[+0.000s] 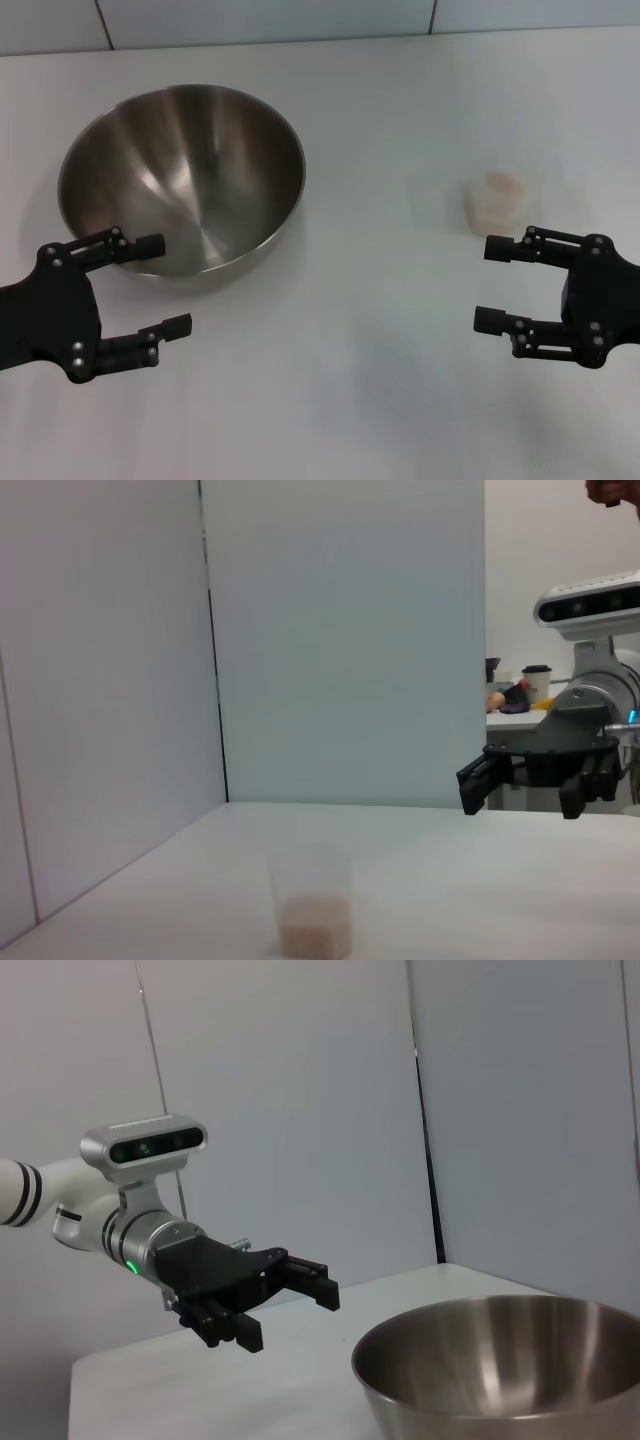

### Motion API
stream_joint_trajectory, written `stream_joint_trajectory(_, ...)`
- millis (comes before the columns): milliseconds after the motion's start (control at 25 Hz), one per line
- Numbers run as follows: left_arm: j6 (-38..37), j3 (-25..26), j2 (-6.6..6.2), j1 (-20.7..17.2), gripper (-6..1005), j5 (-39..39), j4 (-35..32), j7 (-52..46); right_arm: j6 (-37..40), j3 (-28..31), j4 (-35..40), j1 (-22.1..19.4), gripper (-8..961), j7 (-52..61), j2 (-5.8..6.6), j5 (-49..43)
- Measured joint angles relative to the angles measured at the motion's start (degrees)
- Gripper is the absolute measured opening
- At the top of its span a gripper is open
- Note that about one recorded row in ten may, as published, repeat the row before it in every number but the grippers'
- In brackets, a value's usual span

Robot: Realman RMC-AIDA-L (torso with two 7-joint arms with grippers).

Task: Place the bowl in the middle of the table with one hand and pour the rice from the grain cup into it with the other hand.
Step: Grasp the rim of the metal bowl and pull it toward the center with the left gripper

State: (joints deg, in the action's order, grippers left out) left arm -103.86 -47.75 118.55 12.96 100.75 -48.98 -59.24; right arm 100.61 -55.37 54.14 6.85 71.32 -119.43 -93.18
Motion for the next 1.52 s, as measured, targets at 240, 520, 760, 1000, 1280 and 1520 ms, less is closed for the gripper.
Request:
stream_joint_trajectory(240, 0.1, -0.1, 0.01, 0.0, 791, 0.0, -0.1, 0.0, -0.1, 0.0, 0.0, -0.2, 758, 0.0, -0.01, 0.1)
stream_joint_trajectory(520, 0.2, 0.1, 0.01, 0.0, 787, 0.0, -0.2, 0.0, -0.2, 0.0, 0.0, -0.1, 757, 0.0, -0.08, 0.2)
stream_joint_trajectory(760, 0.2, 0.3, -0.03, 0.0, 783, 0.1, -0.2, 0.0, -0.2, 0.0, 0.0, -0.1, 757, 0.0, -0.1, 0.3)
stream_joint_trajectory(1000, 0.2, 0.3, 0.01, 0.0, 779, 0.1, -0.2, 0.0, -0.2, 0.0, 0.0, -0.1, 757, 0.0, -0.1, 0.3)
stream_joint_trajectory(1280, 0.2, 2.0, -0.14, 1.9, 774, -7.1, -0.2, -12.8, -0.2, 0.0, -0.1, 0.0, 756, 0.0, -0.1, 0.3)
stream_joint_trajectory(1520, 0.8, 11.3, -0.45, 6.1, 771, -14.3, -0.3, -28.5, -0.2, 0.0, -0.8, 0.4, 756, -1.4, -0.1, 0.3)
